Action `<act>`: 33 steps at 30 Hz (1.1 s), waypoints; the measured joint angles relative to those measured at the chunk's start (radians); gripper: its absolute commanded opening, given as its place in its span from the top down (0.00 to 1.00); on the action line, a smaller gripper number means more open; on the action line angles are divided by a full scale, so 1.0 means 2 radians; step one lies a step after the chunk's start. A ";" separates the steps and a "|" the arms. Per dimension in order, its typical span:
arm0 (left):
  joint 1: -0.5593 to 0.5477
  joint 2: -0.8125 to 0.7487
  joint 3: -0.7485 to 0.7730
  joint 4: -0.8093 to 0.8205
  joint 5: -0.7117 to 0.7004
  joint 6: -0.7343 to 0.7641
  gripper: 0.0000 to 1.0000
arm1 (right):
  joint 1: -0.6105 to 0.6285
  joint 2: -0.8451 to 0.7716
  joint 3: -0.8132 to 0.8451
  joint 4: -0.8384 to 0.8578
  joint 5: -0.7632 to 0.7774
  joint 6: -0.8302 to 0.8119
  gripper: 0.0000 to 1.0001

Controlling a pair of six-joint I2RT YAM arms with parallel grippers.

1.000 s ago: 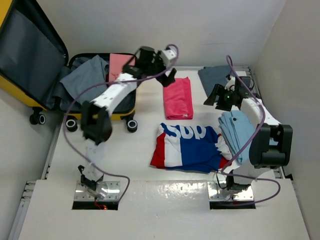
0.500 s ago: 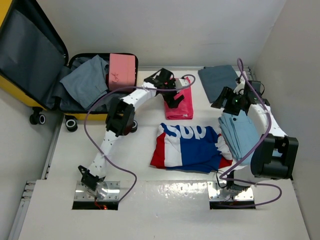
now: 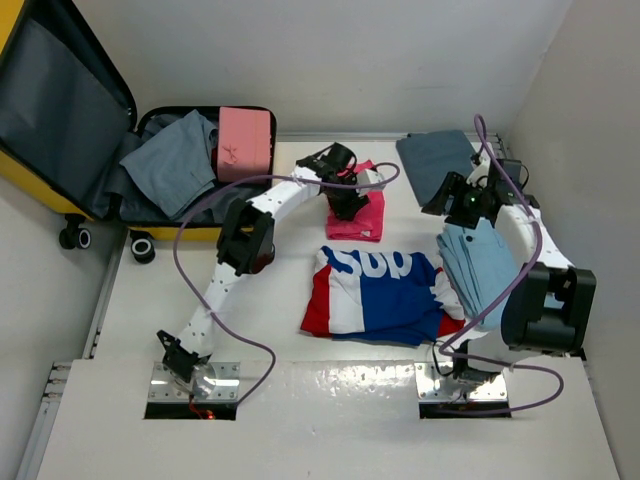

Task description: Pack the luggage

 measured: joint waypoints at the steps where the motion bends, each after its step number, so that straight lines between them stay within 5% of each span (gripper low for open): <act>1: 0.000 -0.001 -0.001 -0.005 0.000 0.004 0.54 | 0.000 0.003 0.003 0.000 -0.002 0.000 0.27; 7: 0.006 -0.038 -0.049 -0.016 0.003 0.001 1.00 | 0.003 0.018 0.012 0.005 -0.012 0.000 0.30; 15: 0.070 -0.183 -0.085 -0.036 0.050 -0.039 1.00 | 0.026 0.040 0.017 0.016 -0.026 0.000 0.30; 24: 0.298 -0.457 -0.163 -0.039 0.108 -0.019 1.00 | 0.050 0.077 0.036 0.031 -0.034 0.002 0.30; 33: 0.418 -0.401 -0.188 -0.130 0.131 0.023 1.00 | 0.071 0.119 0.082 0.027 -0.033 0.000 0.30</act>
